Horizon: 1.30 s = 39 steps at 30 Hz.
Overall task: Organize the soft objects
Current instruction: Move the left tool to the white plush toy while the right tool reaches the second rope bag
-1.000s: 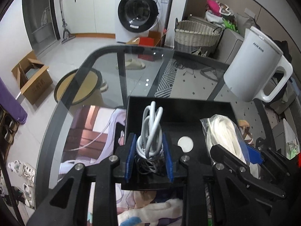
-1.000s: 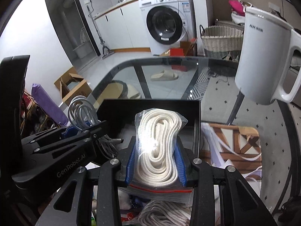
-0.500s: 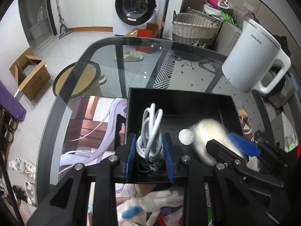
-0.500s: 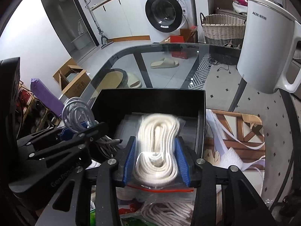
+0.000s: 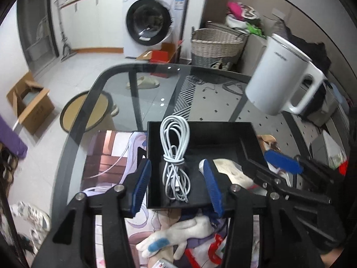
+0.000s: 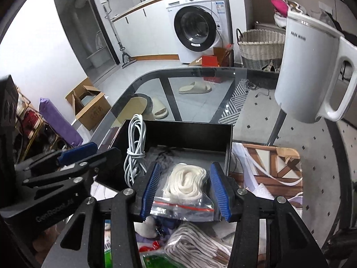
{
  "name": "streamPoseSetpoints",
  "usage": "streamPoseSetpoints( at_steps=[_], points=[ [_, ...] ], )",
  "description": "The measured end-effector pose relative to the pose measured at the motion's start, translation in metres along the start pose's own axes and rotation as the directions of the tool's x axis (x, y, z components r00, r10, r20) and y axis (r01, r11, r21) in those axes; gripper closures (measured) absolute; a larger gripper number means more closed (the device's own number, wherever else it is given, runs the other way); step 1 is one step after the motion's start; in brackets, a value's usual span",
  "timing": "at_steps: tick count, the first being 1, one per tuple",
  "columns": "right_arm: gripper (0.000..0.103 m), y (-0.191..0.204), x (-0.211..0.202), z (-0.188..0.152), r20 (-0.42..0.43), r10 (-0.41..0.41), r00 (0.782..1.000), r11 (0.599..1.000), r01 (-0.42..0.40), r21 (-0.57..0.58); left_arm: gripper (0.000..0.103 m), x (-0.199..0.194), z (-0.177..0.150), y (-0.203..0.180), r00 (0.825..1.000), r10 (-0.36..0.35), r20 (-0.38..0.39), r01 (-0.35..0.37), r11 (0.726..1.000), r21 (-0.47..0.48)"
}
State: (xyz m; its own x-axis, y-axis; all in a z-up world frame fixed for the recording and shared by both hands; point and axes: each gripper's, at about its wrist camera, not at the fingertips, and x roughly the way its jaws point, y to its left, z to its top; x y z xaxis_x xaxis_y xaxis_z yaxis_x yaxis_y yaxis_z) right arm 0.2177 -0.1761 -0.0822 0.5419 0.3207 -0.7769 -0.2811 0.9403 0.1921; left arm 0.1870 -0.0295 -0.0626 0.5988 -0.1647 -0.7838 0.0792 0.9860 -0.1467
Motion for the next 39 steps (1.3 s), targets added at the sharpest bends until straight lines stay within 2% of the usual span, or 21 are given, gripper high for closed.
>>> streamPoseSetpoints(
  at_steps=[8,11,17,20,26,30,34,39],
  points=[
    [0.052,0.003,-0.046,-0.011,0.023,0.005,1.0,0.993,-0.002,-0.118,0.054,-0.037,-0.016,0.018,1.0,-0.026,0.004,0.026,0.995,0.097],
    [0.052,-0.001,-0.056,-0.019,0.008,0.01,1.0,0.989,-0.009,-0.151,0.053,-0.04,-0.025,0.027,0.999,-0.041,-0.032,0.046,0.988,0.147],
    [0.052,-0.006,-0.048,-0.039,-0.08,-0.012,0.997,0.974,-0.007,-0.228,0.053,-0.018,-0.048,0.03,0.991,-0.014,-0.134,0.044,0.975,0.22],
    [0.052,-0.009,-0.032,-0.049,-0.158,-0.01,0.987,0.968,-0.03,-0.248,0.053,-0.005,-0.062,0.022,0.984,-0.003,-0.178,0.053,0.958,0.28],
    [0.052,-0.009,0.002,-0.073,-0.323,-0.026,0.946,0.961,-0.066,-0.27,0.053,0.017,-0.08,0.0,0.971,-0.003,-0.24,0.089,0.933,0.348],
    [0.051,-0.014,0.011,-0.08,-0.364,-0.019,0.931,0.964,-0.079,-0.254,0.053,0.035,-0.087,-0.011,0.964,0.026,-0.263,0.08,0.92,0.385],
    [0.029,-0.019,0.013,-0.084,-0.371,-0.047,0.927,0.964,-0.055,-0.261,0.051,0.051,-0.089,-0.015,0.957,0.023,-0.289,0.088,0.926,0.367],
    [0.024,-0.026,0.02,-0.089,-0.392,-0.021,0.92,0.968,-0.079,-0.238,0.049,0.053,-0.085,-0.02,0.965,0.034,-0.26,0.065,0.93,0.362]
  ],
)
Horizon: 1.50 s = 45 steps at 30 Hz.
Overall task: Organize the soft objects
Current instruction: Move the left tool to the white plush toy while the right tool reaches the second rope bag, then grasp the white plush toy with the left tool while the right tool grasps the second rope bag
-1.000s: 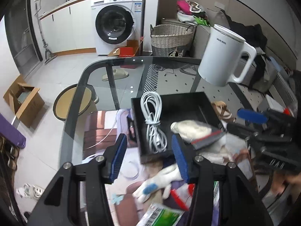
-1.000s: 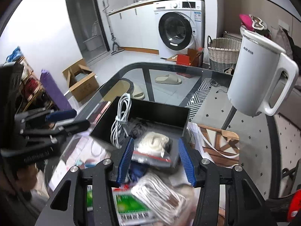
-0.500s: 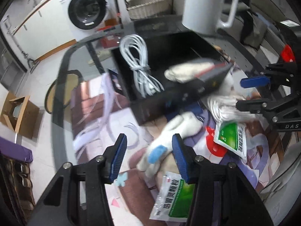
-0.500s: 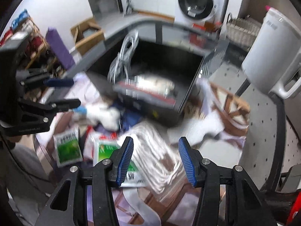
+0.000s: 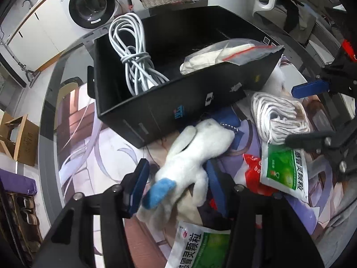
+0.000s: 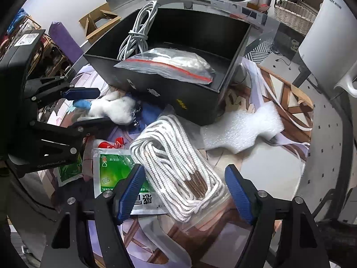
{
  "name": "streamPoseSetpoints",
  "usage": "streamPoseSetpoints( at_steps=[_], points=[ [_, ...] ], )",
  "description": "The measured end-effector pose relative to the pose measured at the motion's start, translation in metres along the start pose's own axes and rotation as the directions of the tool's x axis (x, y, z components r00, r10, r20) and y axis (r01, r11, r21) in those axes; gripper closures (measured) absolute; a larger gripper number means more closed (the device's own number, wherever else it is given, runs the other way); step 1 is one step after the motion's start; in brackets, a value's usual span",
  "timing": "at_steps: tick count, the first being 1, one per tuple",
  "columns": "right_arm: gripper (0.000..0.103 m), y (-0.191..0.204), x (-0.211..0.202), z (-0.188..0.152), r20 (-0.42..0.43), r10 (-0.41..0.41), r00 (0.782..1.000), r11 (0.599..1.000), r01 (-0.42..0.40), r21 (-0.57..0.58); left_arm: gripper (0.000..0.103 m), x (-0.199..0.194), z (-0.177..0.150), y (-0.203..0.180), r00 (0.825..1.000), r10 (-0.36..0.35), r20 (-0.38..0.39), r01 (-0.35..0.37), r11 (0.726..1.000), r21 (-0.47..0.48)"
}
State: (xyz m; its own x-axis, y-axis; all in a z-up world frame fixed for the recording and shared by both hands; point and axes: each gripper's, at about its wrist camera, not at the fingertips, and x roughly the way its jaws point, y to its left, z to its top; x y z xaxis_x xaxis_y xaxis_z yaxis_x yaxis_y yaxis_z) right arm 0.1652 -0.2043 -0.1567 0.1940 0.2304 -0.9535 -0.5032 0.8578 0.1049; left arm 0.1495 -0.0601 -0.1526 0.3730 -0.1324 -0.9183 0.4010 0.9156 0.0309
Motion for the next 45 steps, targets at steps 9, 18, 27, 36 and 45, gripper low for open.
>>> streamPoseSetpoints(
  at_steps=[9,18,27,36,45],
  points=[
    [0.018,0.024,0.006,-0.004,-0.061,0.035,0.998,0.997,-0.039,-0.064,0.063,-0.003,-0.002,0.002,0.998,-0.041,-0.056,0.037,0.997,-0.063],
    [0.021,0.022,0.011,0.0,-0.033,0.049,0.998,0.998,-0.05,-0.028,0.052,-0.005,-0.003,-0.008,0.999,0.004,-0.047,-0.006,0.999,-0.051],
    [0.037,0.036,0.016,0.007,0.021,0.005,1.0,0.999,-0.004,-0.053,0.053,-0.002,-0.003,-0.005,0.999,0.006,-0.037,-0.007,0.999,-0.045],
    [0.054,0.047,0.016,0.007,0.034,0.0,0.999,0.995,0.003,-0.095,0.066,-0.005,-0.002,-0.013,0.999,-0.006,-0.049,0.006,1.0,0.0],
    [0.061,0.048,0.004,-0.002,0.07,0.005,0.998,0.995,0.002,-0.105,0.066,-0.023,-0.004,-0.012,1.0,0.002,0.005,-0.002,1.0,0.002]
  ],
)
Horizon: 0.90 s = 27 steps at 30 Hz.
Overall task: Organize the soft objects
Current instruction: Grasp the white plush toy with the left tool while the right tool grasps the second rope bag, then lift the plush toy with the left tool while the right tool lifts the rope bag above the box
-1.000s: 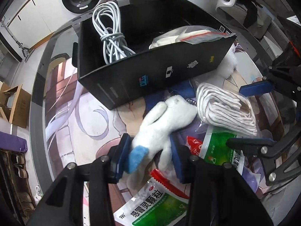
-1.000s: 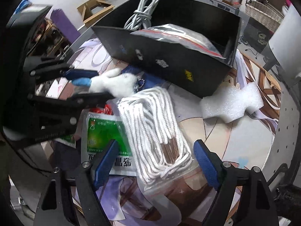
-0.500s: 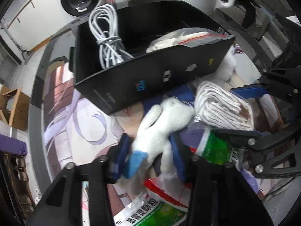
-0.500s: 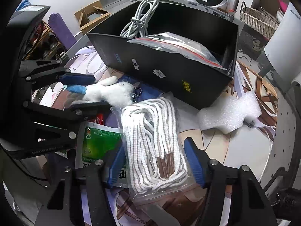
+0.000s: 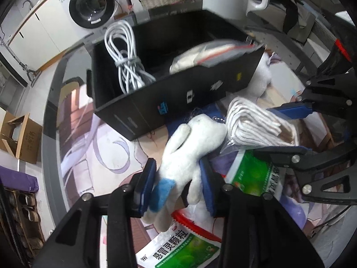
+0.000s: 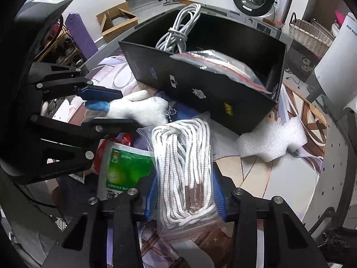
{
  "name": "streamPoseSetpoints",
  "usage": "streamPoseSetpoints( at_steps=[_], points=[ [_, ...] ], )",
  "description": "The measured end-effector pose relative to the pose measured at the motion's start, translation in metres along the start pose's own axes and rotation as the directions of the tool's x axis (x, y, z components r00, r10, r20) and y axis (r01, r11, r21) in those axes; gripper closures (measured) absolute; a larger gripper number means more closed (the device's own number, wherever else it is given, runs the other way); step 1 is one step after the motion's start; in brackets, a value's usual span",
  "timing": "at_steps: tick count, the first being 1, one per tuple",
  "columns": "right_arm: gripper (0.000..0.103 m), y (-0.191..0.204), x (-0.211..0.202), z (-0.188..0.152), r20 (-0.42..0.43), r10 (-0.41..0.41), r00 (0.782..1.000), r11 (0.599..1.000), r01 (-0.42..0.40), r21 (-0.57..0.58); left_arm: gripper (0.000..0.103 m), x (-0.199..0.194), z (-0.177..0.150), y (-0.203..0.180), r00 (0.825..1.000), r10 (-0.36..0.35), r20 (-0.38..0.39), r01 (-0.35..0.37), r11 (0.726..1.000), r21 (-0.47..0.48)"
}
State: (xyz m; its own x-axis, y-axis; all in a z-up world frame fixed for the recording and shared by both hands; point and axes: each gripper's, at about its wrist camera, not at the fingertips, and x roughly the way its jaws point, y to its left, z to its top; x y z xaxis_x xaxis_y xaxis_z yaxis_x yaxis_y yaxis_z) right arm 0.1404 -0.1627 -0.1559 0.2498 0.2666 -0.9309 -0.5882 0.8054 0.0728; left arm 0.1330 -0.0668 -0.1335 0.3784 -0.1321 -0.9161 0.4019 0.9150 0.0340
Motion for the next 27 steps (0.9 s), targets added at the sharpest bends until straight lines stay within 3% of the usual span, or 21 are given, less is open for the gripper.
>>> streamPoseSetpoints(
  at_steps=[7,13,19,27],
  points=[
    [0.062,0.007,-0.025,-0.003,0.068,0.008,0.998,1.0,-0.008,-0.001,0.066,-0.03,0.0,0.005,0.995,-0.02,0.097,0.023,0.999,-0.027],
    [0.063,0.014,-0.056,-0.005,0.151,0.004,0.988,1.0,-0.004,-0.002,0.066,-0.056,-0.002,0.01,0.981,-0.016,0.195,0.024,0.999,-0.037],
    [0.063,0.017,-0.084,-0.004,0.276,-0.019,0.961,1.0,0.014,0.019,0.066,-0.081,0.0,0.019,0.947,0.014,0.321,0.009,0.998,-0.07],
    [0.063,0.014,-0.124,0.005,0.459,-0.067,0.886,0.997,0.045,0.058,0.066,-0.117,-0.005,0.021,0.878,0.078,0.473,-0.029,0.993,-0.11]
  ],
)
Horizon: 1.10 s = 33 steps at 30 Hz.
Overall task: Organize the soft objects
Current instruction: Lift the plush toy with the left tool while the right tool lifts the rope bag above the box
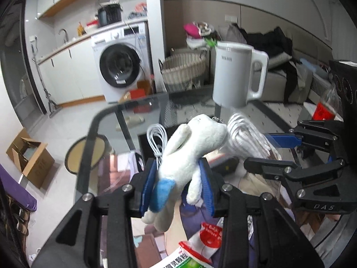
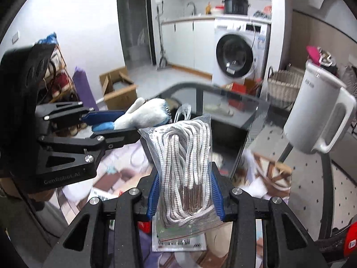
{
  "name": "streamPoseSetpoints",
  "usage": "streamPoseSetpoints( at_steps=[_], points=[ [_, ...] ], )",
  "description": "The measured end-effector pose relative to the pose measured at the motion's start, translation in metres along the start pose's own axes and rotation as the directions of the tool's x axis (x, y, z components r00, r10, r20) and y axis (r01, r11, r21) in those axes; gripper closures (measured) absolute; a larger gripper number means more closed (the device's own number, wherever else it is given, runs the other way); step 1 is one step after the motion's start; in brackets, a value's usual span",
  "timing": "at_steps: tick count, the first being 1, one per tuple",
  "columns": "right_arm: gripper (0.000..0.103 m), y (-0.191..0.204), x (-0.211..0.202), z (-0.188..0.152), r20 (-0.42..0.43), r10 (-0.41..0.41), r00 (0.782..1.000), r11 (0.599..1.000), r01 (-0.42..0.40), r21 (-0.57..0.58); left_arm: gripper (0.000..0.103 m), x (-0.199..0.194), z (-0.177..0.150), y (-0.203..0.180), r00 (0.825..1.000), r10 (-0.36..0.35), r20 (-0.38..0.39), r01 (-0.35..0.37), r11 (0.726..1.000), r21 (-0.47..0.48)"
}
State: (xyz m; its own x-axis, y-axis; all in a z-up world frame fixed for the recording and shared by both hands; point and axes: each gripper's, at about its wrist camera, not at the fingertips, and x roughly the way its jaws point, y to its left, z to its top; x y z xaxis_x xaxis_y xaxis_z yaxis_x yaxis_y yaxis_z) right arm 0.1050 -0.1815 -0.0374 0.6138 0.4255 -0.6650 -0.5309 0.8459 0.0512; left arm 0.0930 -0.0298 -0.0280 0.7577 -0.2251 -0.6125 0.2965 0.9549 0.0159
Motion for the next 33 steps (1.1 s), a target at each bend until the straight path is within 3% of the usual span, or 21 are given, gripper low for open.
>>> streamPoseSetpoints(
  at_steps=[5,10,16,26,33],
  points=[
    [0.063,0.001,-0.023,0.012,0.122,-0.03,0.992,0.999,0.028,0.024,0.066,-0.02,0.005,0.006,0.996,0.031,0.089,-0.028,0.999,-0.035],
    [0.063,0.004,-0.044,0.018,0.226,-0.083,0.971,0.996,0.074,0.047,0.066,-0.041,0.009,0.01,0.979,0.08,0.186,-0.071,0.996,-0.053],
    [0.062,0.013,-0.07,0.018,0.339,-0.138,0.931,0.99,0.117,0.083,0.066,-0.054,0.011,0.016,0.963,0.099,0.25,-0.081,0.993,-0.084],
    [0.062,0.026,-0.108,0.011,0.499,-0.143,0.854,0.99,0.117,0.083,0.066,-0.09,0.004,0.02,0.911,0.147,0.386,-0.119,0.988,-0.096],
    [0.062,0.037,-0.11,0.007,0.504,-0.13,0.854,0.991,0.114,0.063,0.066,-0.092,0.003,0.018,0.908,0.138,0.396,-0.11,0.99,-0.092]
  ],
)
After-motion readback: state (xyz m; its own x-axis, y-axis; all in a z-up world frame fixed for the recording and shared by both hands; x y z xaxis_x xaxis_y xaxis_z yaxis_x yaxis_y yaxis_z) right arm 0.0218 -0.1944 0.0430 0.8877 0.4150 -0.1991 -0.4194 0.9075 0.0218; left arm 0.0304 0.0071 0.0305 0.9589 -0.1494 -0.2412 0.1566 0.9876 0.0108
